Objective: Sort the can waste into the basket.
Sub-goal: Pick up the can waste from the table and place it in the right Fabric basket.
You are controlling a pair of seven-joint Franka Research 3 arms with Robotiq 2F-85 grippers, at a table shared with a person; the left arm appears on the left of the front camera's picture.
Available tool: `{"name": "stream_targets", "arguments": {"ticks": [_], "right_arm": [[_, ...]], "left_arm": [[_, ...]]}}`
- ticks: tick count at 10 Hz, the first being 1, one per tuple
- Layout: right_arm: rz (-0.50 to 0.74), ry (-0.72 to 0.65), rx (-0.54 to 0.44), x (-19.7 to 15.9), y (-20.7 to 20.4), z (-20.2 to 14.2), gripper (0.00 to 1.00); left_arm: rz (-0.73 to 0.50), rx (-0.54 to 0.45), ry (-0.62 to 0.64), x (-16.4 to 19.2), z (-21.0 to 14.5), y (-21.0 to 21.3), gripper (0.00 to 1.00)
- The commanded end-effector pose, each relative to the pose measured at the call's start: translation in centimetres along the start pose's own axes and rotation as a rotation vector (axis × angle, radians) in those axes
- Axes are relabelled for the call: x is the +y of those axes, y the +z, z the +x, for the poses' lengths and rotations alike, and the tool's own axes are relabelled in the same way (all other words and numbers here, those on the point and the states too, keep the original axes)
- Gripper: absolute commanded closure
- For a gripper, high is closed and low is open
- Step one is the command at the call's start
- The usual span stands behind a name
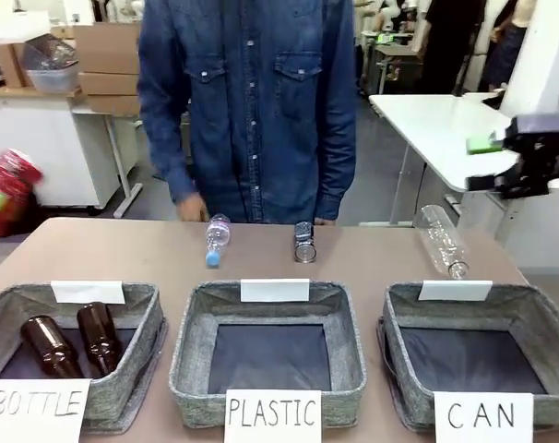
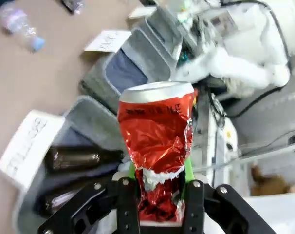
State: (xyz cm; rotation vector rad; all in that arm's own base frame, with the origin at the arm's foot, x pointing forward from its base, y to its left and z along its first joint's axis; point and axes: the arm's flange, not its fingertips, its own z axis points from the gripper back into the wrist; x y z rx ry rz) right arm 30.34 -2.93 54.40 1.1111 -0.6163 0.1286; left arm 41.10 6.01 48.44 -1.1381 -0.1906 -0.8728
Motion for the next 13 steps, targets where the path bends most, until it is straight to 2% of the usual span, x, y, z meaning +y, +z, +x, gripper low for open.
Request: {"name": "stream_targets", "arguments": {"ticks": [1,2,3,4,5,6,7,11,12,13], "right_arm": [[-0.207,0.021,-0.068,4.4,8.1,-1.4,0.0],[-0.317,0.009,-0.101,5.0,11.4,-3.0,0.0],[-0.407,0.0,-0.155,5.0,14.5,-5.3,0.0],[-0.43,-0.018,-0.203,4.6,15.7,-6.5,0.0],[-0.329,0.054,-0.157,5.8,12.9,-3.3,0.0],[-0.329,0.054,-0.157,5.8,12.9,-3.3,0.0],[-0.329,0.054,-0.157,5.8,12.9,-3.3,0.0],[-0.329,0.054,-0.157,5.8,12.9,-3.3,0.0],[-0.329,0.054,-0.157,5.8,12.9,-3.3,0.0],[-0.329,0.054,-0.157,5.8,12.9,-3.3,0.0]], "left_arm": [[-0.017,0.278,-0.102,2.9,7.3,-4.8,1.0],[-0.032,0.356,-0.139,3.8,10.6,-8.6,1.0],[-0.029,0.386,-0.181,4.4,13.1,-11.9,1.0],[-0.03,0.429,-0.243,4.6,15.2,-15.5,1.0],[0.041,0.381,-0.345,4.7,16.5,-19.3,1.0],[0.155,0.269,-0.379,4.7,15.6,-21.0,1.0],[-0.021,0.412,-0.264,4.2,16.7,-18.7,1.0],[-0.021,0.412,-0.264,4.2,16.7,-18.7,1.0],[-0.015,0.399,-0.269,4.6,16.2,-19.4,0.63],[0.056,0.316,-0.398,4.6,16.6,-20.0,0.63]]}}
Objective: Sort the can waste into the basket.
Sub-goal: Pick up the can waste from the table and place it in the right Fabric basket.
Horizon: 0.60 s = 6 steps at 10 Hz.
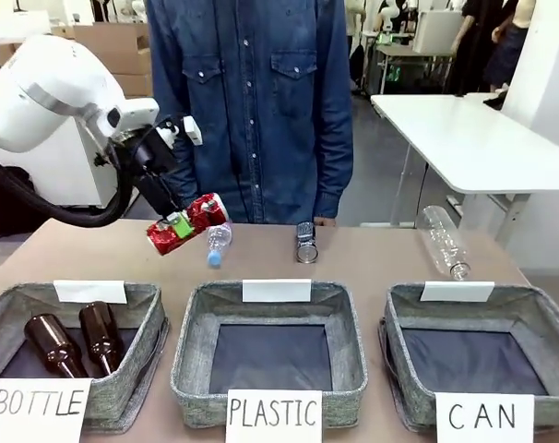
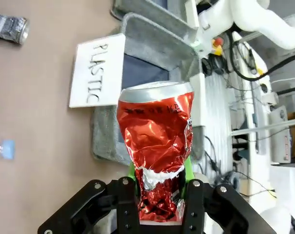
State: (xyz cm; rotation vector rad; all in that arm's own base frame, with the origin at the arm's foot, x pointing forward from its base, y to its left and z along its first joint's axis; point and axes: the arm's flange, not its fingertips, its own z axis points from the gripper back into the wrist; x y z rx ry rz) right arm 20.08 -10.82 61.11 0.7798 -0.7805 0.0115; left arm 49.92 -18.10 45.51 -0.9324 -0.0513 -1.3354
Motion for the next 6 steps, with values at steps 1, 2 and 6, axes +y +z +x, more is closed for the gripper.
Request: {"name": "stream_targets", "arguments": {"ticks": [1,2,6], "right_arm": [[0.001,-0.027,-0.008,0.0,-0.1,0.1,0.0],[0.001,-0.027,-0.008,0.0,-0.1,0.1,0.0],[0.001,-0.027,-0.008,0.0,-0.1,0.1,0.0]], "left_arm": [[0.224,0.073,-0.045,-1.7,4.4,-3.3,0.63],[0.303,0.152,-0.114,-4.5,8.5,-6.6,0.63],[0.524,0.47,-0.288,-7.1,20.2,-20.3,0.63]]}}
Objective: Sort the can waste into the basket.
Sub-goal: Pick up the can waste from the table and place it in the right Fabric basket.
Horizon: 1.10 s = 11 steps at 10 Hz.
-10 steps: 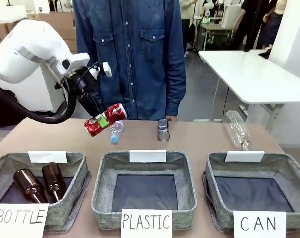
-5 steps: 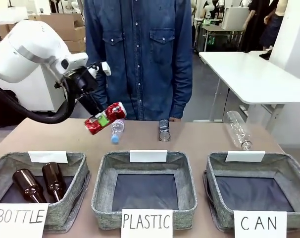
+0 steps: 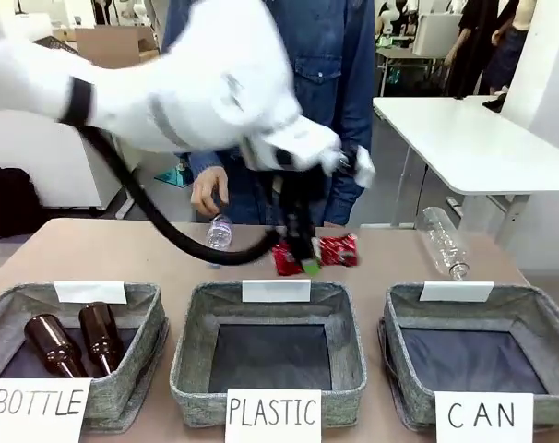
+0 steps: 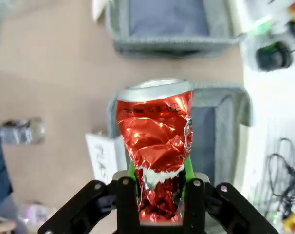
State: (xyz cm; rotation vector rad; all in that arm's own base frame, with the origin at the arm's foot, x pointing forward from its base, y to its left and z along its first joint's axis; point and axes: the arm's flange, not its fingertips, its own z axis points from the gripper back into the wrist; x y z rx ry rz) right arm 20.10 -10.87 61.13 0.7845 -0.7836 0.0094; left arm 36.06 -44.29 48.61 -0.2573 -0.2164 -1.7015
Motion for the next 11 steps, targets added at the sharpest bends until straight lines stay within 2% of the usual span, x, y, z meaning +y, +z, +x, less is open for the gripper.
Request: {"name": "stream_targets", "arguments": {"ticks": [1,2,3,4,6,8,9,11], "right_arm": [[-0.003,-0.024,-0.004,0.1,-0.1,0.0,0.0],[-0.003,-0.024,-0.004,0.1,-0.1,0.0,0.0],[-0.003,-0.024,-0.004,0.1,-0.1,0.0,0.0],[-0.003,-0.024,-0.004,0.1,-0.1,0.0,0.0],[-0.003,-0.024,-0.004,0.1,-0.1,0.0,0.0],[-0.003,-0.024,-0.004,0.1,-0.1,0.0,0.0],[-0.003,-0.024,-0.004,0.1,-0.1,0.0,0.0],[-0.003,-0.024,-0.004,0.1,-0.1,0.0,0.0]], "left_arm": [[0.009,0.107,-0.077,6.1,4.3,-4.0,0.63],[-0.046,0.128,-0.196,8.4,8.5,-5.9,0.63],[-0.055,0.148,-0.262,10.2,11.6,-6.6,0.63],[-0.019,0.136,-0.301,11.5,13.9,-6.1,0.63],[-0.041,0.113,-0.383,12.2,17.2,-5.1,0.63],[-0.008,0.125,-0.367,10.5,18.1,-4.7,0.63],[-0.02,0.093,-0.358,9.5,14.9,-5.4,0.63],[-0.02,0.093,-0.358,9.5,14.9,-5.4,0.63]]}}
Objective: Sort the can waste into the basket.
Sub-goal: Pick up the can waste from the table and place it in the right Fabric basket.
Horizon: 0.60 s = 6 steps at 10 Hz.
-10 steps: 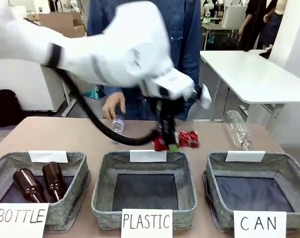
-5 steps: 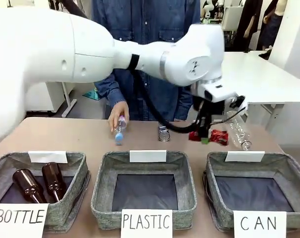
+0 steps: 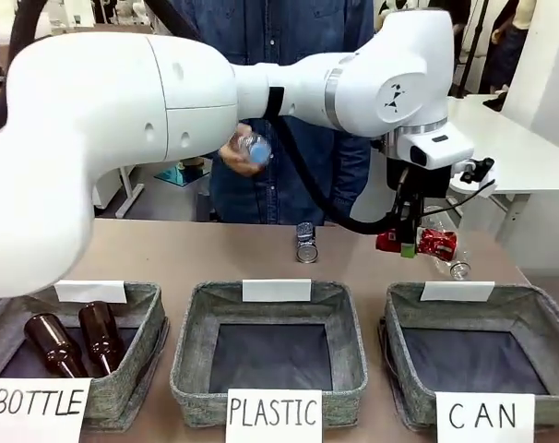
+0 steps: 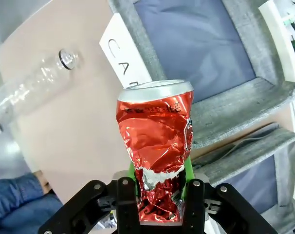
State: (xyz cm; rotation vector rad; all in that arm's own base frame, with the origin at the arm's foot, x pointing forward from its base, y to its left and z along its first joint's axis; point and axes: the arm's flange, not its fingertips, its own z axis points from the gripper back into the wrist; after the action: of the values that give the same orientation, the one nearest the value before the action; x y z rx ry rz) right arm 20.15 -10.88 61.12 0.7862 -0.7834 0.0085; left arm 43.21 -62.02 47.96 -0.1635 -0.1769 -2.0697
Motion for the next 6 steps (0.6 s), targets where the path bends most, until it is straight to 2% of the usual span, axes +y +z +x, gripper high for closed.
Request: {"name": "stream_targets", "arguments": {"ticks": [1,2,3,4,6], "right_arm": [[-0.004,-0.023,-0.004,0.1,-0.1,0.0,0.0],[-0.004,-0.023,-0.004,0.1,-0.1,0.0,0.0],[-0.004,-0.023,-0.004,0.1,-0.1,0.0,0.0],[-0.004,-0.023,-0.004,0.1,-0.1,0.0,0.0],[-0.004,-0.023,-0.004,0.1,-0.1,0.0,0.0]], "left_arm": [[0.003,-0.003,-0.01,-0.4,0.7,0.3,0.63],[0.041,-0.163,-0.033,-0.6,0.3,-0.3,0.63],[0.07,-0.237,0.028,-1.5,2.6,-0.5,0.63],[0.079,-0.234,0.001,-2.9,5.5,-0.1,0.63],[0.057,-0.179,-0.094,-5.4,8.6,-0.4,0.63]]}}
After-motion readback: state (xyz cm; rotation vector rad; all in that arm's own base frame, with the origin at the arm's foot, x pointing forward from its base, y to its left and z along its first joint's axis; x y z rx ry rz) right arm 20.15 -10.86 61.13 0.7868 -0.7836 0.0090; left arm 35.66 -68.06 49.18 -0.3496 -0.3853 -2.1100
